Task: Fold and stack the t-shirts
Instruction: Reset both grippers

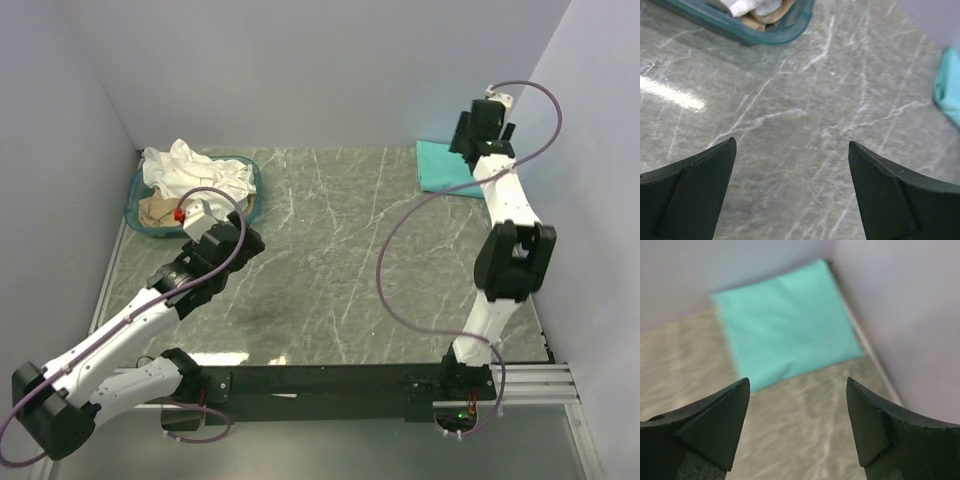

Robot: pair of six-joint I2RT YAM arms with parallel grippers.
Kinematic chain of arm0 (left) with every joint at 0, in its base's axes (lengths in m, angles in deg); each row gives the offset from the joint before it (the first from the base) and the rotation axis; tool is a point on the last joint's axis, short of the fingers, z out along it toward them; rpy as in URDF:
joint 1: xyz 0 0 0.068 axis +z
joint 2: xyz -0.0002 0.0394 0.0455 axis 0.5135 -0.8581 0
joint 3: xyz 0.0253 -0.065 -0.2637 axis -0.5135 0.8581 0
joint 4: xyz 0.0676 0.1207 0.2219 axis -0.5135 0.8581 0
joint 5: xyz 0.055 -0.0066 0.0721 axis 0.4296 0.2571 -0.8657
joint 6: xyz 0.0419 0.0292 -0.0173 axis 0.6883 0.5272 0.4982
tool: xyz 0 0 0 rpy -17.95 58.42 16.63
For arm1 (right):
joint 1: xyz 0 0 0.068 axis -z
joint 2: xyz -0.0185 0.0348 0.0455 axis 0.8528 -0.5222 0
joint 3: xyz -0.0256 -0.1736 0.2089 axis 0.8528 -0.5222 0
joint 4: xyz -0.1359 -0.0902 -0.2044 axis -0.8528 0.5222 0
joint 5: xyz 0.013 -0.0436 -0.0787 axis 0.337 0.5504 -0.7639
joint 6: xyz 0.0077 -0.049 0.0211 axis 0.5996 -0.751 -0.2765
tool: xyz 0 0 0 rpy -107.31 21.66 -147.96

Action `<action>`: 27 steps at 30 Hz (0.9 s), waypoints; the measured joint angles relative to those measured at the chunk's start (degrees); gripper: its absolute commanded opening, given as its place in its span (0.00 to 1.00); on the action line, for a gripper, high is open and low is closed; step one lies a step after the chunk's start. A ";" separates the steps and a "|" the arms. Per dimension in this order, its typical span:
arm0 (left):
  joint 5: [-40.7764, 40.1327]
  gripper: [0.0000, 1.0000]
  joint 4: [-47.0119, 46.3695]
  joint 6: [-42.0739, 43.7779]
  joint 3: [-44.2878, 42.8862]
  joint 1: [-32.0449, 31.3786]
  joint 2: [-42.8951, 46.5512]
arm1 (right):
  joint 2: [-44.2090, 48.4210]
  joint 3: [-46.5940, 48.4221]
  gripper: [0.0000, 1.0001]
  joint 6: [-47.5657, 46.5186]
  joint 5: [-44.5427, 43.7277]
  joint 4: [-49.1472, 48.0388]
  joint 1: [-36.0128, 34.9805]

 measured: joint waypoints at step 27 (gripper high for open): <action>6.14 0.99 1.44 1.60 9.49 0.00 15.61 | 82.93 -77.66 0.92 24.90 1.73 -8.81 -25.46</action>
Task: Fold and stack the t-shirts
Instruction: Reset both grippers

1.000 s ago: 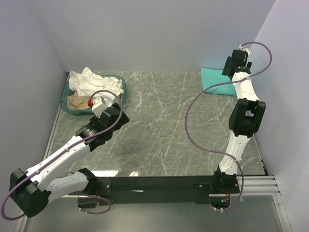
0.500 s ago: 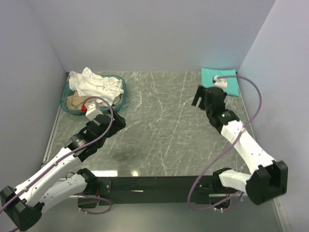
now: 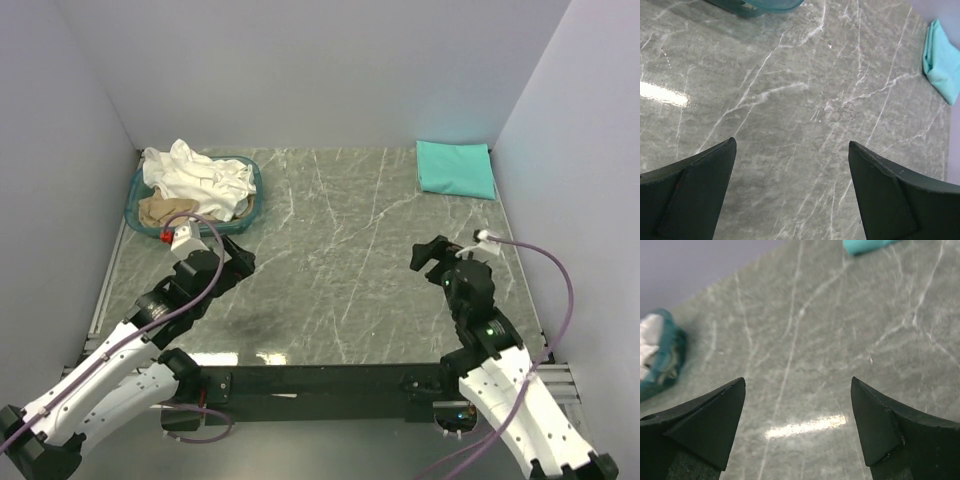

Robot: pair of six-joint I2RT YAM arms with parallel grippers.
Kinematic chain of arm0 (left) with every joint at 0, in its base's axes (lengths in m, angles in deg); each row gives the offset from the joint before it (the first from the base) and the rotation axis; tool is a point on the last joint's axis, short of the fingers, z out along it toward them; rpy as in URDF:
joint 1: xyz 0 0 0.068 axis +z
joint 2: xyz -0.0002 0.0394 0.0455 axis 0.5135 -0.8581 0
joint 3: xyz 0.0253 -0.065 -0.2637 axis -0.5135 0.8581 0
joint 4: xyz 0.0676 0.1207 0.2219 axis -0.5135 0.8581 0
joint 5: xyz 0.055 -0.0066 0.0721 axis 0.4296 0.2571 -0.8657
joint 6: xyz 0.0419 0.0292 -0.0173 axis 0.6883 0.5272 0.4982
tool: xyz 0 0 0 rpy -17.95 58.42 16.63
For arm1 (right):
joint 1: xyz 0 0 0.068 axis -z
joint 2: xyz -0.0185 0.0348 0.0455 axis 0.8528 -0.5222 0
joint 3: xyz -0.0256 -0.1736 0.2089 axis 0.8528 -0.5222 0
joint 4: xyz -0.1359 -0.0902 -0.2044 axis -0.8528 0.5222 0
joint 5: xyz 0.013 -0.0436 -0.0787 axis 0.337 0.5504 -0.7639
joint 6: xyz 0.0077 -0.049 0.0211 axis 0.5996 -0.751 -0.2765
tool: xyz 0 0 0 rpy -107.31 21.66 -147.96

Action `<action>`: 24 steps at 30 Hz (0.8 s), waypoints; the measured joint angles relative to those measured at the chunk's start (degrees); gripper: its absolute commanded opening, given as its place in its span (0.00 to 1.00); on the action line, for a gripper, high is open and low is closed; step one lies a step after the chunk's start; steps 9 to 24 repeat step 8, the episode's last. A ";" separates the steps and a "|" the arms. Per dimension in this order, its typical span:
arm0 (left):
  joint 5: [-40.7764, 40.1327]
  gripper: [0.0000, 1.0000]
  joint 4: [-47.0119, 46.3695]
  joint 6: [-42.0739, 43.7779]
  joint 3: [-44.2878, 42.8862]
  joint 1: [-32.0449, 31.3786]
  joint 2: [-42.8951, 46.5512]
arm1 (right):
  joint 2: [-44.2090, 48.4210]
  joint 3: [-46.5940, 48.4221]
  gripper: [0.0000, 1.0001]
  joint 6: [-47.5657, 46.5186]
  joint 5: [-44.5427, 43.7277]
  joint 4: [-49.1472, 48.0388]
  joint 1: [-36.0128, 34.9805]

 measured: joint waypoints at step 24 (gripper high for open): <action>-0.07 0.99 1.42 -0.66 -0.15 0.00 0.83 | 8.02 -0.28 0.93 -0.37 -0.50 1.07 0.00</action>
